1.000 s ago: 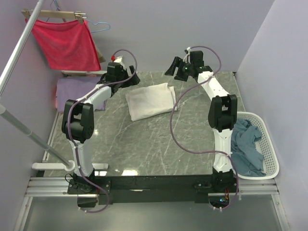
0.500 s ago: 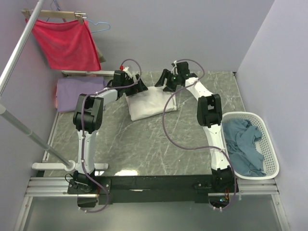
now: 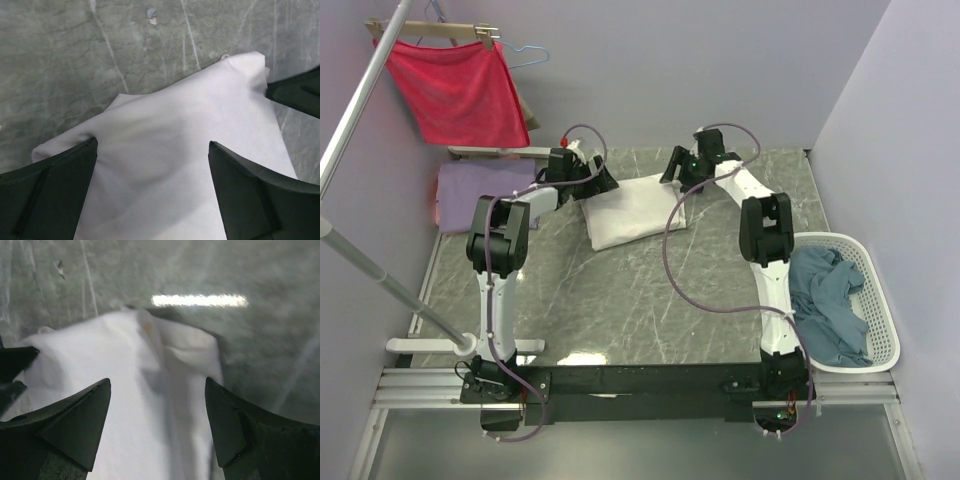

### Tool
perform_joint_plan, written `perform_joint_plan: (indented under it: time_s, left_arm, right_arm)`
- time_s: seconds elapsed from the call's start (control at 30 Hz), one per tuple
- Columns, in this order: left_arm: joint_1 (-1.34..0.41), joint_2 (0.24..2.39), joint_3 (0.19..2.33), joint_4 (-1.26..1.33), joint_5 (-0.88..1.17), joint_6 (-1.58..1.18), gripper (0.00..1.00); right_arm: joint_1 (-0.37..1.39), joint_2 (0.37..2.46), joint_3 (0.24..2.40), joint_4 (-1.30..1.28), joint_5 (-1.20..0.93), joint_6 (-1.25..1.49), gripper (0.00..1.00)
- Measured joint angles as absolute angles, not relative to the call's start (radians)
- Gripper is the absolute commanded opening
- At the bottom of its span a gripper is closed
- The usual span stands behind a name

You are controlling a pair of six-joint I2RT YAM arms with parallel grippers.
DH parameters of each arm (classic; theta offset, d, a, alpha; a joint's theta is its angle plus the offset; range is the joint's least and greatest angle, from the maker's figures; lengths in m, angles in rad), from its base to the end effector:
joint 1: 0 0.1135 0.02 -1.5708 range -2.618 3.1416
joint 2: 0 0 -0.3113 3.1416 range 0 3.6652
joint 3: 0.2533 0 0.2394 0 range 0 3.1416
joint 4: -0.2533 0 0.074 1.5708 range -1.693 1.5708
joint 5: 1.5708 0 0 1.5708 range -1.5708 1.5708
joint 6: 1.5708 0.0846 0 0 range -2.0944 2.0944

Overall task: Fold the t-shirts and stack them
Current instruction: Smooth out wrinkles on the folded tshirt

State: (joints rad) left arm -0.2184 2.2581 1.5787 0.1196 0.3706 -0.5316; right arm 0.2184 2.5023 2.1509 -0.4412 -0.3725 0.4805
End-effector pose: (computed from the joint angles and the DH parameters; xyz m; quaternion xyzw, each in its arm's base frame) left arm 0.5450 -0.1523 0.1740 -0.0460 0.8633 -0.3243 0.3838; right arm 0.5940 0.1634 0.1670 0.0492 0.9106 0.2886 0.2916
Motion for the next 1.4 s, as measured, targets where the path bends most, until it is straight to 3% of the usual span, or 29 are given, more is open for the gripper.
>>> perform_joint_plan:
  time_s: [0.3,0.53,0.7,0.9,1.17,1.33,1.37,1.4]
  left_arm:
    - [-0.199,2.104,1.479,0.033,0.279,-0.484,0.99]
    - [-0.208,1.841,1.332,0.044,0.271,-0.498,0.99]
    - [-0.267,1.692,1.1,0.123,0.273,-0.54,1.0]
    - [-0.33,1.681,0.885,0.153,0.259,-0.596,0.99]
    - [-0.354,1.711,0.857,0.204,0.218,-0.635,0.99]
    - [-0.366,1.74,0.86,0.222,0.206,-0.644,0.99]
    - [-0.369,1.742,0.862,0.224,0.204,-0.644,0.97]
    - [-0.372,1.744,0.862,0.228,0.203,-0.645,0.87]
  right_arm:
    - [0.165,2.188,1.838,-0.412,-0.291,0.416,0.82]
    - [0.177,1.971,1.635,-0.34,-0.328,0.385,0.72]
    - [0.19,1.963,1.507,-0.328,-0.348,0.376,0.7]
    - [0.21,1.985,1.478,-0.337,-0.357,0.373,0.7]
    - [0.239,2.047,1.528,-0.354,-0.365,0.368,0.68]
    - [0.258,2.098,1.555,-0.381,-0.371,0.362,0.52]
    - [0.259,2.103,1.557,-0.383,-0.373,0.361,0.47]
    - [0.26,2.109,1.557,-0.384,-0.376,0.358,0.37]
